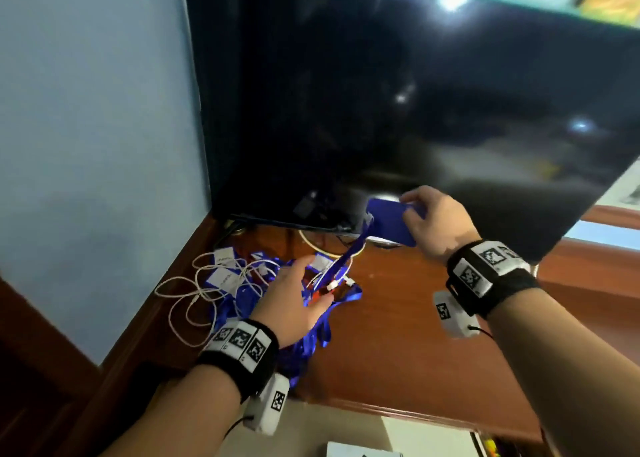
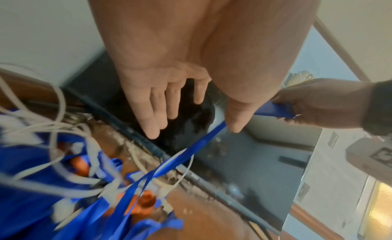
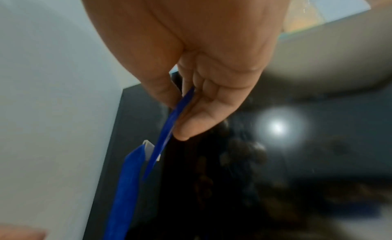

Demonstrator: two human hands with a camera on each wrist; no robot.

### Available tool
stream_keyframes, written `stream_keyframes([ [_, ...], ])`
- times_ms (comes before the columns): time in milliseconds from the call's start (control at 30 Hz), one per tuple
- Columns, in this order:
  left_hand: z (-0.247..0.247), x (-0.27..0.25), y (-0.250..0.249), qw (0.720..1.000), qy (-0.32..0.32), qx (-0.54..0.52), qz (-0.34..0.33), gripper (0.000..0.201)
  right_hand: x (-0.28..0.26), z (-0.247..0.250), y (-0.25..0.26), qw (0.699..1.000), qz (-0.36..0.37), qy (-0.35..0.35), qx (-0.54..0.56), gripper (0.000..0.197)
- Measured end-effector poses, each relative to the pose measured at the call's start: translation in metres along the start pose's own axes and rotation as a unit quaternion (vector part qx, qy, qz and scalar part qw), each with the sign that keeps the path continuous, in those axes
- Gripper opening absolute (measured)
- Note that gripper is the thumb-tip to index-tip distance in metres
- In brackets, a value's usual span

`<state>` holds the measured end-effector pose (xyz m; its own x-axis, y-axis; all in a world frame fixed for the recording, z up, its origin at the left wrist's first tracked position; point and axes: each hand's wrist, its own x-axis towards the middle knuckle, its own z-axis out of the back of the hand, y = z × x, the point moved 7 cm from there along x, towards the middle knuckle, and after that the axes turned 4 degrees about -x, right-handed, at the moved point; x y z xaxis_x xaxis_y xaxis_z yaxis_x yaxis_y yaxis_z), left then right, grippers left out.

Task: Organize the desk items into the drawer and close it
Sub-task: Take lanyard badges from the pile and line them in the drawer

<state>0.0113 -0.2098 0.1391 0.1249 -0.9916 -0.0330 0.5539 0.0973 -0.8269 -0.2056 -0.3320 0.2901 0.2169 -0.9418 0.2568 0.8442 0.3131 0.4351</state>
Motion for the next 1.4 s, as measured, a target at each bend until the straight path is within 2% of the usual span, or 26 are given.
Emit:
stream_keyframes([
  [133,0.018,0.037,-0.064,0.997,-0.035,0.001,-0.061,0.102,-0.004,0.072,0.031,0.993,0.089,-0.065,0.032,0.028],
  [233,0.021,0.053,-0.106,0.994,-0.016,-0.024,-0.106,0.102,-0.009,0.116,0.050,0.983,0.109,-0.082,0.120,0.024],
  [300,0.020,0.052,-0.129,0.989,0.015,-0.083,-0.123,0.084,-0.012,0.139,0.058,0.972,0.114,-0.082,0.187,0.021],
  [400,0.021,0.031,-0.158,0.978,0.022,-0.139,-0.157,0.020,-0.013,0.171,0.052,0.951,0.111,-0.119,0.261,0.019],
  [467,0.026,0.006,-0.168,0.972,0.011,-0.144,-0.186,0.021,-0.010,0.187,0.035,0.945,0.095,-0.177,0.257,0.019],
  [567,0.040,-0.036,-0.184,0.965,-0.001,-0.087,-0.248,0.031,-0.009,0.191,0.006,0.961,0.057,-0.237,0.131,0.024],
  [667,0.071,-0.069,-0.209,0.955,-0.028,-0.036,-0.293,0.030,-0.017,0.158,-0.013,0.980,0.031,-0.197,0.015,0.025],
  [800,0.122,-0.075,-0.243,0.936,-0.100,0.017,-0.337,0.022,-0.045,0.074,-0.019,0.999,0.036,-0.023,-0.029,0.022],
  [867,0.138,-0.056,-0.246,0.938,-0.113,0.044,-0.324,0.023,-0.069,0.034,-0.006,0.996,0.078,0.047,-0.024,0.014],
  [933,0.146,-0.029,-0.240,0.944,-0.112,0.063,-0.305,0.024,-0.096,0.007,0.017,0.986,0.136,0.093,0.016,0.014],
  [1000,0.148,-0.003,-0.226,0.949,-0.106,0.087,-0.285,0.027,-0.122,-0.007,0.042,0.969,0.189,0.126,0.096,0.013],
  [1067,0.143,0.023,-0.198,0.962,-0.083,0.103,-0.240,0.030,-0.143,0.000,0.065,0.946,0.202,0.147,0.206,0.011],
  [1133,0.130,0.039,-0.157,0.975,-0.044,0.117,-0.185,0.034,-0.152,0.025,0.079,0.915,0.187,0.123,0.337,0.010],
  [1233,0.093,0.030,-0.104,0.983,0.043,0.122,-0.129,0.043,-0.142,0.064,0.068,0.869,0.134,0.020,0.475,0.017],
  [1300,0.066,0.007,-0.080,0.990,0.086,0.074,-0.083,0.046,-0.131,0.074,0.053,0.870,0.110,-0.032,0.480,0.018],
  [1400,0.032,-0.040,-0.069,0.988,0.129,0.054,-0.067,0.052,-0.115,0.071,0.026,0.899,0.052,-0.098,0.424,0.012],
])
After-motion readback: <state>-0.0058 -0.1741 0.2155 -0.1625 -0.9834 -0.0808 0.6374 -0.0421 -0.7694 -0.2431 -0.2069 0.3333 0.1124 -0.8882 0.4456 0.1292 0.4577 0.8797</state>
